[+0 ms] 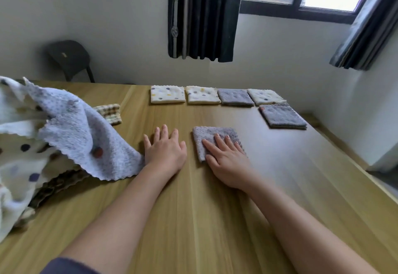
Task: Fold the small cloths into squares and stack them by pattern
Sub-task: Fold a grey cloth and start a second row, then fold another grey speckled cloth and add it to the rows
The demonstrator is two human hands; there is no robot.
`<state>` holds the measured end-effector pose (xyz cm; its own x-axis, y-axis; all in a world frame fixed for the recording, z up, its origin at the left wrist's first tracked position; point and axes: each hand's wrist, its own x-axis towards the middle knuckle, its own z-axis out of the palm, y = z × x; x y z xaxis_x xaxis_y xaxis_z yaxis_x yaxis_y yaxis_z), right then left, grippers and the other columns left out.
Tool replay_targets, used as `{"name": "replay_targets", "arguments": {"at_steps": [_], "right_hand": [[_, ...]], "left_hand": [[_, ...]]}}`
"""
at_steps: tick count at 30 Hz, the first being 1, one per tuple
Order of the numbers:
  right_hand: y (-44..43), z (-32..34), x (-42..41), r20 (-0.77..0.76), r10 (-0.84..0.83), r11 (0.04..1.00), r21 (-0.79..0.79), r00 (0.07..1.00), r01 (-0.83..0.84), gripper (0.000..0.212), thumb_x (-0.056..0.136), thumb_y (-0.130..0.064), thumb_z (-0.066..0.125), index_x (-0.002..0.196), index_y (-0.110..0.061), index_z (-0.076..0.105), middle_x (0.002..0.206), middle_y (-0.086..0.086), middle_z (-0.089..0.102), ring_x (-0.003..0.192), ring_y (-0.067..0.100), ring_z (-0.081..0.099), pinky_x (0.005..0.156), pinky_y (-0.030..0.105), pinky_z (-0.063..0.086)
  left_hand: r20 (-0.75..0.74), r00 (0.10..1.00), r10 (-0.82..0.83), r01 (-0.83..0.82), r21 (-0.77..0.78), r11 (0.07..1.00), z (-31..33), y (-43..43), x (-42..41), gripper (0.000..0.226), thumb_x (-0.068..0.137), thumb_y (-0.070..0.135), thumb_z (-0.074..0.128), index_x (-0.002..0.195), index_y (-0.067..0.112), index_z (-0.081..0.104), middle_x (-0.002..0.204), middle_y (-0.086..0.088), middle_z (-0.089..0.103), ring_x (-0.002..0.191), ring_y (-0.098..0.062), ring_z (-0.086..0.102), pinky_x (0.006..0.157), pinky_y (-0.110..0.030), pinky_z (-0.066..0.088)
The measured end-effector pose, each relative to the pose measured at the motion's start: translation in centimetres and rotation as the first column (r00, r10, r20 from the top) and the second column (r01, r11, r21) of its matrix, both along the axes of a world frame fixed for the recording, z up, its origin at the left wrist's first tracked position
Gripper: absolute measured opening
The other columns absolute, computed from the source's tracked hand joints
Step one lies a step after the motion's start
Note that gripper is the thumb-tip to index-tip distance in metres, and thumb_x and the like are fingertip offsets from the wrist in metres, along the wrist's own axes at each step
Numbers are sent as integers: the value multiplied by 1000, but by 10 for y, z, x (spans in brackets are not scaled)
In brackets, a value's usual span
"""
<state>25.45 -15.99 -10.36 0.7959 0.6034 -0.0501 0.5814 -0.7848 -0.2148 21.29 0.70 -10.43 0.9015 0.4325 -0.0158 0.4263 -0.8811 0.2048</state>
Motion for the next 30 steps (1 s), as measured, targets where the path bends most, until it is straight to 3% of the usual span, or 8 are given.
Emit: {"name": "replay_targets", "arguments": {"at_steps": [12,26,30], "right_hand": [[-21,3,138,1,-197,975,-103,980,196,51,102,-42,19,152,-40,8,162,-1,-3,149,23,-5,120,40,-2],[-33,0,173,14,-160,984,-81,987,160,49,103,-44,19,151,-43,10,162,-6,1,149,18,-3,119,38,-4],[-34,1,167,95,-130,991,-21,987,132,51,103,-42,20,152,-39,9,162,-6,-1,149,18,-7,119,42,-5]], "left_hand": [[31,999,12,-12,12,1000,-12,3,7,60,99,46,20,154,25,7,162,-4,-4,149,-20,-6,119,-49,-5],[70,997,18,-17,-17,1000,-13,3,8,60,99,47,22,153,25,10,162,-4,-2,149,-19,-5,119,-48,-4],[139,990,11,-5,-47,999,-13,2,7,59,99,45,27,152,21,16,162,-5,5,149,-20,-1,119,-48,-3]]}}
